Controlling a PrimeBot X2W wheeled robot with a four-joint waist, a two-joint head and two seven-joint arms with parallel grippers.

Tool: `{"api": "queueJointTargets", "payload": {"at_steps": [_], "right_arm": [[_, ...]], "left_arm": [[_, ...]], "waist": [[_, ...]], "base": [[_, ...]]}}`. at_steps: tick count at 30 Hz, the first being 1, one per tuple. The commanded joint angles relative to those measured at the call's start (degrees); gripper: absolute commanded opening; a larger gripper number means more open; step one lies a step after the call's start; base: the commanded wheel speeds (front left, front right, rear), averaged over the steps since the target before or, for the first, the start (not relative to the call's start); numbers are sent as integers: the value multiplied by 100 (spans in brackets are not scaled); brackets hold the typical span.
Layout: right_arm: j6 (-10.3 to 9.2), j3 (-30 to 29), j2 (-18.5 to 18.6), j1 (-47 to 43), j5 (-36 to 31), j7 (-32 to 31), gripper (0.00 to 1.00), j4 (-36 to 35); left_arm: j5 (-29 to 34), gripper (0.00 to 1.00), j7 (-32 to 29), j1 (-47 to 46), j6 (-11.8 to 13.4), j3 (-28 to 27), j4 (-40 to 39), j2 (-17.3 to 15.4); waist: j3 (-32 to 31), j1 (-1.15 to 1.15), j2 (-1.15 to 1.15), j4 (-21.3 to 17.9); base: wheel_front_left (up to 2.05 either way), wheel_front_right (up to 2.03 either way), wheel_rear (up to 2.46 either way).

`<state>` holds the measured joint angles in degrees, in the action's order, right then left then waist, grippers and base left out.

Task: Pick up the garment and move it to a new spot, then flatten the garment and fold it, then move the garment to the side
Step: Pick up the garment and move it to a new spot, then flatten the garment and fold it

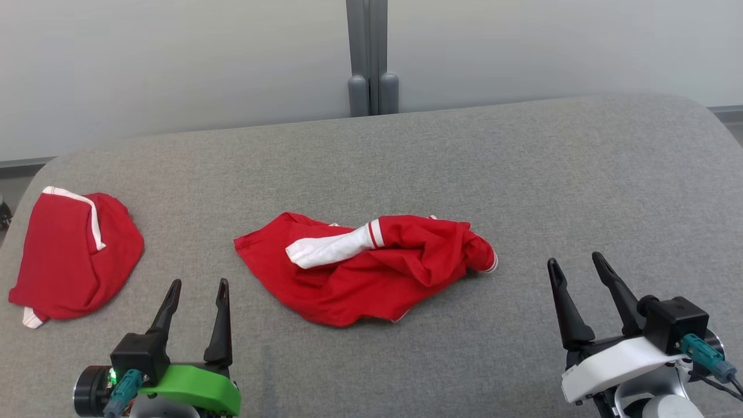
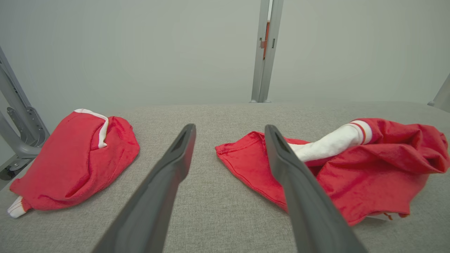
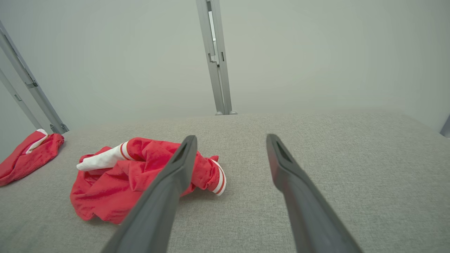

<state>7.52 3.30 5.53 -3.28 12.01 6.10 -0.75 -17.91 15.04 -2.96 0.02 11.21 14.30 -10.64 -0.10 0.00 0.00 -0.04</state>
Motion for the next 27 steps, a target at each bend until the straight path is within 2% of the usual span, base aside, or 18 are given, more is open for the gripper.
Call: {"api": "queueJointTargets", "payload": {"at_steps": [1, 19, 27], "right_arm": [[-6, -17, -8, -55, -44, -37, 100, -41], [-6, -74, 25, 33, -66, -81, 100, -126], [-6, 194, 308, 505, 65, -177, 100, -8]], "left_arm": [[36, 100, 19, 51, -23, -23, 27, 5], [263, 100, 20, -93, -145, -152, 24, 127], [432, 100, 20, -532, -196, -73, -127, 239]], "waist": [[1, 0, 0, 8], [141, 0, 0, 57], [712, 0, 0, 361]], "base": [[0, 0, 0], [0, 0, 0], [0, 0, 0]]}}
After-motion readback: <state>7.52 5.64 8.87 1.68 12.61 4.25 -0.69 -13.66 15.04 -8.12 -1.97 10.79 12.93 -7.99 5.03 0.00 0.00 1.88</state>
